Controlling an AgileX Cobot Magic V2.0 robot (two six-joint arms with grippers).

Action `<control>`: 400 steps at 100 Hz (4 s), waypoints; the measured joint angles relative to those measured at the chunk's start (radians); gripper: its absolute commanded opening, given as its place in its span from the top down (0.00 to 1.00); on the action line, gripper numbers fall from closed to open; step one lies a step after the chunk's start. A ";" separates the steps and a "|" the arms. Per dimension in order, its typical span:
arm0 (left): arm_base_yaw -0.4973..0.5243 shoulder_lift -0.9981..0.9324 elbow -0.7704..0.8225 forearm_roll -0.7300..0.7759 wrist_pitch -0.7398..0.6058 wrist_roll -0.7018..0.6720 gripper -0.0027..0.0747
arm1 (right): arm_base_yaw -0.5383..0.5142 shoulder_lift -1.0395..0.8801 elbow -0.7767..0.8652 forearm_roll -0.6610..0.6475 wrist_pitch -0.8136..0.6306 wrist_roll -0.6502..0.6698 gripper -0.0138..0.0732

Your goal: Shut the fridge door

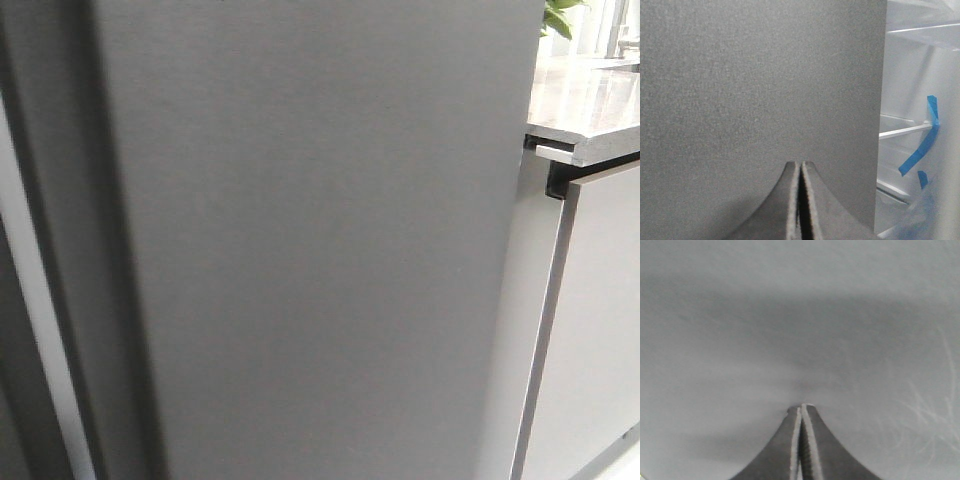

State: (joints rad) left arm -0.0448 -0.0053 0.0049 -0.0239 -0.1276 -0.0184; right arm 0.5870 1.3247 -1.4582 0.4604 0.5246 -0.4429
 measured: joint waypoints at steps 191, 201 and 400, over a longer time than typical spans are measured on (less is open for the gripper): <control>0.000 0.000 0.000 0.000 0.000 0.000 0.99 | -0.457 -0.807 0.601 -0.092 0.103 0.169 0.89; 0.000 0.000 0.000 0.000 0.000 0.000 0.99 | -0.457 -0.819 0.618 -0.090 0.105 0.171 0.89; 0.000 0.000 0.000 0.000 0.000 0.000 0.99 | -0.642 -1.334 1.476 -0.084 -0.479 0.173 0.89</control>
State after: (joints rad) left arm -0.0448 -0.0053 0.0049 -0.0239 -0.1276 -0.0184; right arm -0.0554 -0.0096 0.0174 0.3760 0.0452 -0.2696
